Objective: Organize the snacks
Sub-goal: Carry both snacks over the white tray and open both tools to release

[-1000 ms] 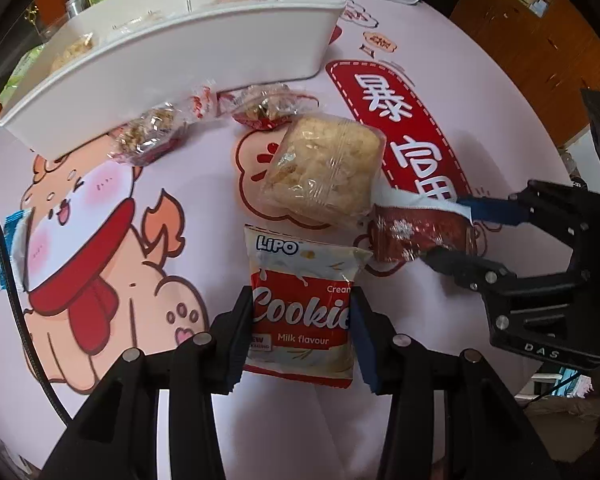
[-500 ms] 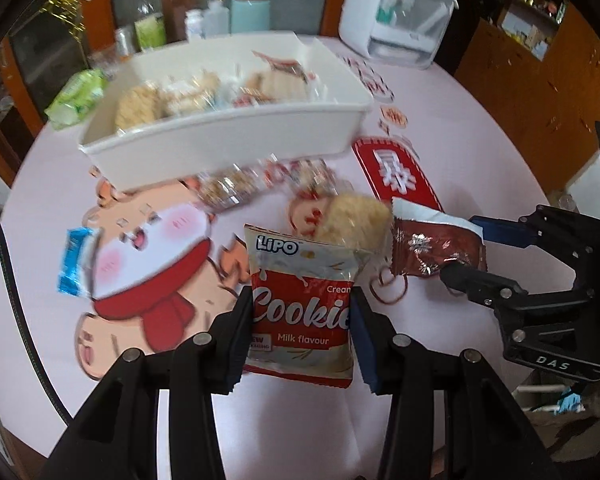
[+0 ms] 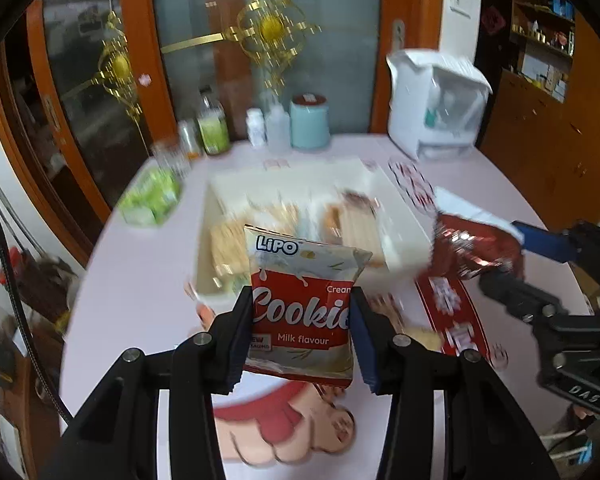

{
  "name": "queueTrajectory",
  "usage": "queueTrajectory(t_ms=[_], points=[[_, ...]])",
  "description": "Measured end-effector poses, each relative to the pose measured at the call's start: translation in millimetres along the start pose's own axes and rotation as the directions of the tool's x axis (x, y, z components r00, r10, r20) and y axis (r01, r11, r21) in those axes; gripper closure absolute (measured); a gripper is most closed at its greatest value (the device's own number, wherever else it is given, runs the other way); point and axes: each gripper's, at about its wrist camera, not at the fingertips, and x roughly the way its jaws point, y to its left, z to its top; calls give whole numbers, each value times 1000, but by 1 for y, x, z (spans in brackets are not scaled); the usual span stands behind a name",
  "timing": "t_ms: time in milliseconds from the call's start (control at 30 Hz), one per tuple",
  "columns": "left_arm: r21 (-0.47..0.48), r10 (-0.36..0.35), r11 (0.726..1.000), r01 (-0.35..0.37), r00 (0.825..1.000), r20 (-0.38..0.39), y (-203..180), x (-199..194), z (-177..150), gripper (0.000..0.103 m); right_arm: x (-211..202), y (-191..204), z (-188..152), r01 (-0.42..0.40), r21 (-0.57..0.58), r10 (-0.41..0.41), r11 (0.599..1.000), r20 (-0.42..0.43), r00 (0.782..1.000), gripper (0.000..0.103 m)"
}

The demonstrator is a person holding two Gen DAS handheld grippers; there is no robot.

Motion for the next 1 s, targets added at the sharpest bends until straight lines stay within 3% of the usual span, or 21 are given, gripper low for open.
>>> queueTrajectory(t_ms=[233, 467, 800, 1000], points=[[25, 41, 999, -45, 989, 141, 25, -22, 62, 59, 13, -10, 52, 72, 77, -79, 994, 86, 993, 52], [2, 42, 999, -43, 979, 200, 44, -10, 109, 59, 37, -16, 82, 121, 140, -135, 983, 97, 986, 52], [-65, -3, 998, 11, 991, 132, 58, 61, 129, 59, 89, -22, 79, 162, 200, -166, 966, 5, 986, 51], [-31, 10, 1000, -8, 998, 62, 49, 112, 129, 57, 133, -28, 66, 188, 209, -172, 960, -92, 981, 49]])
